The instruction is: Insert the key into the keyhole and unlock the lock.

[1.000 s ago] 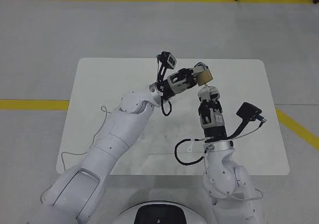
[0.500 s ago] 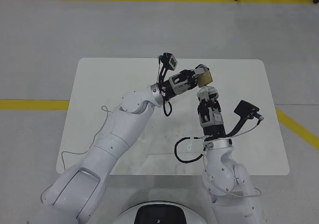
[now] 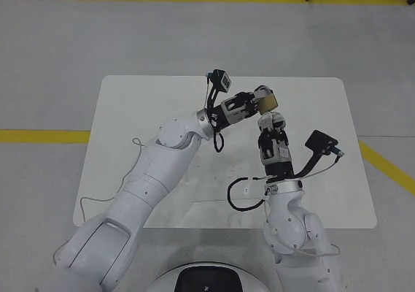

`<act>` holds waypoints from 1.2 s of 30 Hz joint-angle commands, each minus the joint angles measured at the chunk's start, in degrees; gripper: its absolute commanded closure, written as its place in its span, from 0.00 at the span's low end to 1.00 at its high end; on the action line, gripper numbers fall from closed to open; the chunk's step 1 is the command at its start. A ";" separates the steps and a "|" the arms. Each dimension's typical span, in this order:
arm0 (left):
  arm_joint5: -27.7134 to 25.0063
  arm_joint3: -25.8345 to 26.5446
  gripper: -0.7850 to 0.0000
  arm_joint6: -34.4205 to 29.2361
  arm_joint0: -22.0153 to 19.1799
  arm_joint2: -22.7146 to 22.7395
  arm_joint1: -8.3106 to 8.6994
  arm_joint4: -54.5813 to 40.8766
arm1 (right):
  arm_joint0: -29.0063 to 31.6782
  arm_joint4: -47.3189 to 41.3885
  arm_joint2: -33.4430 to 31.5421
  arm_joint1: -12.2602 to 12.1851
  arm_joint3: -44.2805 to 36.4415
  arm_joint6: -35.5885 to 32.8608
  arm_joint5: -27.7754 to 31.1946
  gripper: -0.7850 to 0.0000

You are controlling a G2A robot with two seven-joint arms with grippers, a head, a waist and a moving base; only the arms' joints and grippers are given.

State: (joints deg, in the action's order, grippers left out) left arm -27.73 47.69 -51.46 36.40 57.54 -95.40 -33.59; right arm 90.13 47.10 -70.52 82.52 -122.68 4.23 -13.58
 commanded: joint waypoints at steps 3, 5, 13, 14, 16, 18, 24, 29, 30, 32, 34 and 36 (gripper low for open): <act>0.02 0.01 1.00 0.13 0.01 0.03 -0.02 0.28 | 0.10 0.01 -0.07 0.03 -0.06 0.17 0.11 0.86; 0.04 0.03 1.00 0.14 0.03 0.06 -0.04 0.33 | 0.20 -0.07 -0.14 0.04 -0.12 0.27 0.16 0.81; -0.06 0.10 1.00 0.24 0.12 0.11 -0.11 0.69 | 0.48 -0.33 -0.36 0.09 -0.32 0.36 0.43 0.73; -0.04 0.13 1.00 0.20 0.14 0.12 -0.12 0.65 | 0.51 -0.36 -0.38 0.10 -0.33 0.39 0.44 0.73; -0.03 0.12 1.00 0.12 0.16 0.16 -0.14 0.61 | 0.56 -0.36 -0.42 0.11 -0.38 0.38 0.47 0.73; -0.03 0.12 1.00 0.09 0.16 0.19 -0.15 0.63 | 0.62 -0.43 -0.47 0.13 -0.43 0.45 0.46 0.72; -0.08 0.15 1.00 0.10 0.19 0.30 -0.19 0.67 | 0.79 -1.25 -0.72 0.19 -0.48 0.37 0.42 0.66; -0.07 0.15 1.00 -0.05 0.23 0.39 -0.23 0.60 | 0.90 -2.03 -0.87 0.24 -0.57 0.35 0.74 0.64; -0.06 0.15 1.00 -0.07 0.21 0.42 -0.23 0.60 | 0.96 -2.21 -0.87 0.24 -0.63 0.31 0.90 0.64; -0.09 0.15 1.00 -0.04 0.19 0.54 -0.22 0.54 | 1.13 -2.51 -0.97 0.24 -0.75 0.29 1.17 0.64; 0.02 0.14 1.00 0.03 0.20 0.77 -0.22 0.20 | 1.41 -3.03 -1.10 0.23 -0.89 0.20 1.52 0.63; 0.34 0.17 1.00 0.10 0.27 1.06 -0.23 -0.55 | 1.82 -3.57 -1.37 0.21 -1.05 0.22 1.93 0.63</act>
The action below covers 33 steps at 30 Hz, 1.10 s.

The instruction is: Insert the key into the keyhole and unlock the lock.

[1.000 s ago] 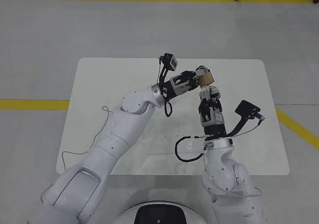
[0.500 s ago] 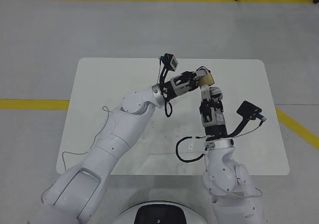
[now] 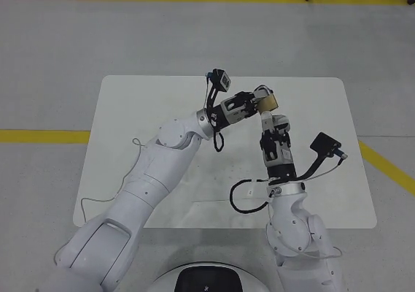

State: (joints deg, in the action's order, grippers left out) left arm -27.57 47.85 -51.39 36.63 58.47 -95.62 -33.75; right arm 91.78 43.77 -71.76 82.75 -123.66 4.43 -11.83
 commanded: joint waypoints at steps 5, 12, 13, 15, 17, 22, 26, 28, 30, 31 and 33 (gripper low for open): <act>0.69 -0.11 1.00 0.43 0.08 0.72 0.01 -1.22 | 1.89 -1.72 -1.28 -0.16 -0.71 0.31 2.18 0.69; 1.39 -0.25 1.00 0.82 0.14 1.26 0.04 -1.70 | 4.76 -2.10 -2.57 -0.46 -1.64 0.47 4.65 0.73; 1.56 -0.29 1.00 0.85 0.14 1.20 0.03 -1.56 | 4.93 -1.87 -2.63 -0.50 -1.75 0.44 4.97 0.73; 1.77 -0.30 1.00 0.89 0.14 1.11 0.00 -1.43 | 5.12 -1.70 -2.58 -0.54 -1.90 0.39 5.49 0.74; 1.98 -0.33 1.00 0.87 0.11 1.04 -0.04 -1.32 | 5.01 -1.46 -2.43 -0.57 -1.98 0.42 5.90 0.75; 2.17 -0.37 1.00 0.56 0.03 1.00 -0.08 -1.17 | 4.22 -0.64 -1.75 -0.56 -1.87 0.49 6.13 0.89; 2.24 -0.48 1.00 0.26 -0.04 0.96 -0.11 -1.03 | 2.94 -0.33 -1.33 -0.47 -1.15 0.27 4.94 0.96; 2.26 -0.54 1.00 0.19 -0.08 0.97 -0.12 -1.00 | 2.45 -0.36 -1.18 -0.43 -0.85 0.21 4.54 1.00; 2.26 -0.60 1.00 0.05 -0.11 0.95 -0.14 -0.90 | 2.09 -0.40 -1.07 -0.40 -0.73 0.13 4.29 1.00; 2.26 -0.63 1.00 -0.01 -0.11 0.91 -0.15 -0.85 | 1.94 -0.41 -1.04 -0.39 -0.68 0.10 4.19 1.00; 2.28 -0.68 1.00 -0.16 -0.15 0.84 -0.17 -0.72 | 1.68 -0.31 -1.01 -0.38 -0.60 0.01 3.95 1.00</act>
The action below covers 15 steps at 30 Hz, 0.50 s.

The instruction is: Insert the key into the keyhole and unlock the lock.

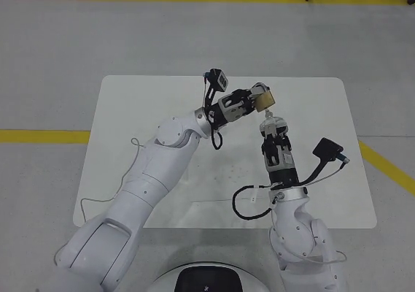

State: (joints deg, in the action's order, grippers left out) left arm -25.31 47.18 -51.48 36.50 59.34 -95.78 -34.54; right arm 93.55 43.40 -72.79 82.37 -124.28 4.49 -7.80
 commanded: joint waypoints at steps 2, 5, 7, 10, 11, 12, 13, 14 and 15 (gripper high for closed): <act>-0.01 -0.07 1.00 -0.18 -0.05 -0.08 -0.03 0.16 | -0.35 0.17 0.00 0.01 0.09 -0.21 -0.30 1.00; -0.08 -0.11 1.00 -0.40 -0.06 -0.09 -0.06 0.10 | -0.74 0.17 -0.04 0.03 0.26 -0.34 -0.76 1.00; -0.12 -0.17 1.00 -0.46 -0.08 -0.06 -0.08 0.10 | -0.97 0.09 0.01 0.06 0.38 -0.31 -0.90 1.00; -0.09 -0.23 1.00 -0.59 -0.07 -0.02 -0.11 -0.05 | -1.07 0.11 0.16 0.07 0.11 -0.19 -0.78 1.00; 0.09 -0.26 1.00 -0.61 -0.03 0.00 -0.13 -0.27 | -0.93 0.11 0.24 0.07 -0.15 0.01 -0.48 1.00; 0.70 -0.25 1.00 -0.76 0.11 0.06 -0.19 -1.13 | -0.70 -0.01 0.39 0.04 -0.58 0.17 0.41 1.00; 1.52 -0.22 1.00 -1.04 0.27 0.18 -0.28 -2.40 | -0.37 -0.02 0.32 0.00 -0.80 0.44 1.20 1.00; 2.77 -0.16 1.00 -1.55 0.46 0.38 -0.39 -4.32 | -0.05 0.17 0.18 -0.05 -0.97 0.96 2.08 1.00; 4.13 -0.36 1.00 -1.96 0.55 0.58 -0.46 -5.85 | 0.24 0.07 0.10 -0.09 -1.12 1.44 3.11 1.00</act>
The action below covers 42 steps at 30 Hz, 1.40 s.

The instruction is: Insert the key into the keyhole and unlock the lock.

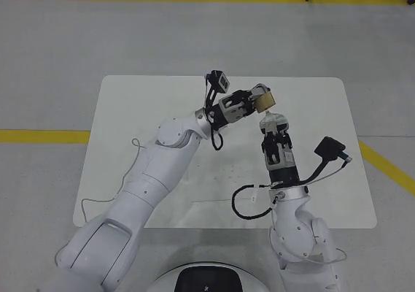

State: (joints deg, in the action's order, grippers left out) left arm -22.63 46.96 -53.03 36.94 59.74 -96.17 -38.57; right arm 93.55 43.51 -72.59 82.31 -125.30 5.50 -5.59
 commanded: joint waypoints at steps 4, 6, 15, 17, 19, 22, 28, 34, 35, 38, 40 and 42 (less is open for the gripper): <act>9.86 -1.57 1.00 -1.95 -0.04 0.83 -0.43 -8.21 | 1.40 -1.84 -0.90 -0.23 -0.18 2.26 6.27 1.00; 13.45 -2.31 1.00 -2.39 -0.08 0.90 -0.62 -10.50 | 1.87 -2.43 -1.46 -0.36 -0.04 2.70 8.77 1.00; 24.51 -4.00 1.00 -6.66 -0.43 -0.20 -1.33 -15.30 | 0.76 -2.13 -2.07 -0.66 1.95 1.22 11.64 1.00; 26.86 -4.45 1.00 -7.94 -0.53 -0.54 -1.44 -15.91 | -0.08 -2.14 -2.17 -0.64 2.37 0.89 10.89 1.00; 27.85 -4.74 1.00 -8.76 -0.67 -0.76 -1.52 -16.11 | -0.66 -2.50 -2.35 -0.63 2.61 0.65 10.34 1.00; 28.00 -5.04 1.00 -9.39 -0.85 -0.83 -1.59 -16.18 | -1.14 -2.79 -2.59 -0.64 2.94 0.47 9.80 1.00; 28.82 -5.30 1.00 -10.67 -0.92 -1.02 -1.70 -16.38 | -1.47 -2.39 -2.52 -0.67 3.41 0.24 8.74 1.00; 27.80 -5.30 1.00 -10.84 -1.03 -0.83 -1.78 -16.46 | -1.21 -1.59 -2.33 -0.70 2.41 0.97 8.36 1.00; 26.72 -5.15 1.00 -10.70 -1.11 -0.72 -1.76 -16.13 | -0.67 -1.71 -2.42 -0.73 1.56 1.36 8.86 1.00; 21.61 -4.63 1.00 -10.24 -1.31 -0.65 -1.61 -13.47 | 1.68 -2.54 -3.30 -0.90 -0.82 2.27 10.46 1.00; 17.30 -3.87 1.00 -10.62 -1.41 -0.59 -1.49 -11.50 | 2.96 -3.27 -4.47 -0.98 -1.54 3.17 10.66 0.86; 12.78 -3.21 1.00 -10.98 -1.45 -0.80 -1.35 -8.76 | 3.70 -4.07 -5.68 -1.02 -1.28 3.46 9.71 0.00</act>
State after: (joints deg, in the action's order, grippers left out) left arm -7.16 43.41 -63.86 35.57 59.06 -97.59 -48.95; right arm 97.01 39.81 -77.69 81.30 -126.80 8.89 4.77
